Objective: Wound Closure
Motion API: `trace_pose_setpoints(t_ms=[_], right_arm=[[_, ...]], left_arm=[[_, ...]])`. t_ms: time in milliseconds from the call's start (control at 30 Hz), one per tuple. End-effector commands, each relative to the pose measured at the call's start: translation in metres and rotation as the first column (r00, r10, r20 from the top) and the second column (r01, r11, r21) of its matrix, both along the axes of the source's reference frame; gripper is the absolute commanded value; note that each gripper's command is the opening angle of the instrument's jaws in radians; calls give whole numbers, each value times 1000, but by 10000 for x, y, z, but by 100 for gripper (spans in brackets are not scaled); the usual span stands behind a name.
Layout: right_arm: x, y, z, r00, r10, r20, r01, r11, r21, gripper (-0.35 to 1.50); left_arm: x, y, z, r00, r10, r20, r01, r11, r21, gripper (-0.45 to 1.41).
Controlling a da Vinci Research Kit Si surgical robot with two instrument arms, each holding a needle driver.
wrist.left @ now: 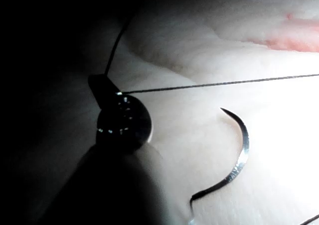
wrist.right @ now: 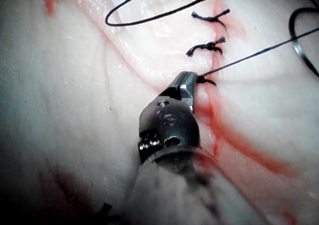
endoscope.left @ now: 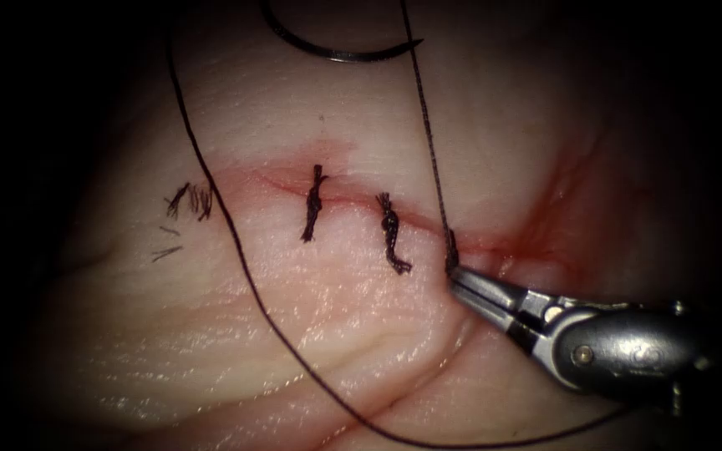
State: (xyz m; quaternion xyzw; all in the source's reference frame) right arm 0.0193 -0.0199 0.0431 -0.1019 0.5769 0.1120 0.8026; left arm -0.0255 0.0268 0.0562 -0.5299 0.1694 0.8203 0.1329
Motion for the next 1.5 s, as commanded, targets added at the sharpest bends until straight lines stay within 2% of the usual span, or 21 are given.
trace_pose_setpoints(t_ms=[33,133,200,267,300,367,400,500,567,700,767,900,1100,1233,1333,1433,1500], right_arm=[[7,7,-8,998,48,-40,-44,994,102,101],[4,16,-17,990,113,-83,-89,963,254,96],[3,26,-24,977,180,-113,-122,911,395,93],[3,31,-26,975,192,-109,-126,890,439,61],[4,33,-27,976,192,-104,-125,883,453,57],[9,38,-25,976,199,-86,-126,844,521,31],[11,40,-23,978,197,-73,-127,833,539,31],[17,45,-16,979,197,-54,-133,817,562,34],[22,52,-6,978,205,-43,-144,805,575,47],[23,62,6,976,216,-28,-161,803,574,61],[21,66,11,976,215,-25,-162,802,574,54],[20,70,12,975,220,-24,-166,801,575,54],[23,77,17,973,231,-22,-177,799,574,61],[29,84,25,971,239,-17,-186,798,573,88],[35,89,30,968,249,-13,-196,794,576,101],[45,91,31,968,250,-13,-199,800,566,113],[50,91,32,969,248,-16,-197,804,560,113]], left_arm=[[-10,-2,-5,999,-5,34,4,1000,18,-45],[-16,-16,-22,996,-39,80,32,996,86,-45],[-22,-26,-45,993,-64,96,52,991,123,-45],[-26,-30,-62,991,-71,111,56,989,135,-45],[-27,-32,-69,990,-72,122,55,989,139,-45],[-31,-35,-96,984,-84,157,60,986,153,-45],[-33,-36,-104,981,-87,174,60,986,155,-45],[-38,-39,-131,972,-93,216,57,984,167,-45],[-44,-43,-155,966,-90,242,46,982,184,-45],[-53,-48,-184,960,-89,267,34,979,202,-45],[-60,-54,-203,957,-90,277,31,977,211,-45],[-69,-63,-226,953,-93,288,29,975,220,-45],[-78,-72,-240,950,-92,298,26,975,219,-45],[-83,-76,-247,948,-90,304,23,976,218,-45],[-87,-79,-251,945,-91,313,21,975,221,-45],[-89,-80,-253,944,-89,319,18,975,220,-45],[-90,-81,-254,943,-87,322,15,976,219,-45]])
